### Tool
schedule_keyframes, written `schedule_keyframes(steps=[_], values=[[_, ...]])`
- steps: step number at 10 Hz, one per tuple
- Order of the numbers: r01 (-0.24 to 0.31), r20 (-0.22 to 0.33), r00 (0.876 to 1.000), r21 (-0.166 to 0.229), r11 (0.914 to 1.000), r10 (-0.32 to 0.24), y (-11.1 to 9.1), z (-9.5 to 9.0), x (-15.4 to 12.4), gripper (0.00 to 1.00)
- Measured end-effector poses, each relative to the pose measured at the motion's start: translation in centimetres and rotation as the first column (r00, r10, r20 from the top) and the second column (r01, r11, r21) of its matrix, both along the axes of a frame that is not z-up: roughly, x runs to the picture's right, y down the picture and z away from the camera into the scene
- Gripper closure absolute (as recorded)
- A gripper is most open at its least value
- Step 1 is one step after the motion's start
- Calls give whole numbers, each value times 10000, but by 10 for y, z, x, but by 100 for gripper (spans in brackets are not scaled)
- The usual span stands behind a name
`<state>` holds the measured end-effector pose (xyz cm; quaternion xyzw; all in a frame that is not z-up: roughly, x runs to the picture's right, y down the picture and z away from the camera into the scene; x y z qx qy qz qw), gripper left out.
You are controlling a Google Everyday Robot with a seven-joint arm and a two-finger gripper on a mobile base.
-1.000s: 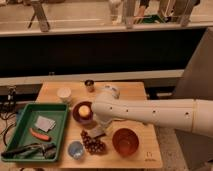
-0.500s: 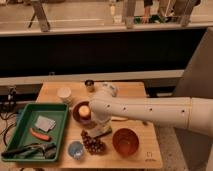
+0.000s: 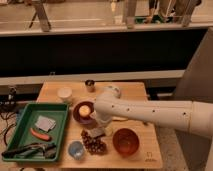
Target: Place eraser in paper cup
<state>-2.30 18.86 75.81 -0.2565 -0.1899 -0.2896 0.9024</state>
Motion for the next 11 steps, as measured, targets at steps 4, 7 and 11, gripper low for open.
schedule_keyframes(steps=[4, 7, 11], values=[[-878, -413, 9954, -216, 9959, 869, -4, 7, 5, 20], [-1225, -704, 9904, -422, 9916, 1193, 1, 14, 8, 20], [-1603, -1009, 9830, -655, 9849, 1533, 7, 23, 7, 20]])
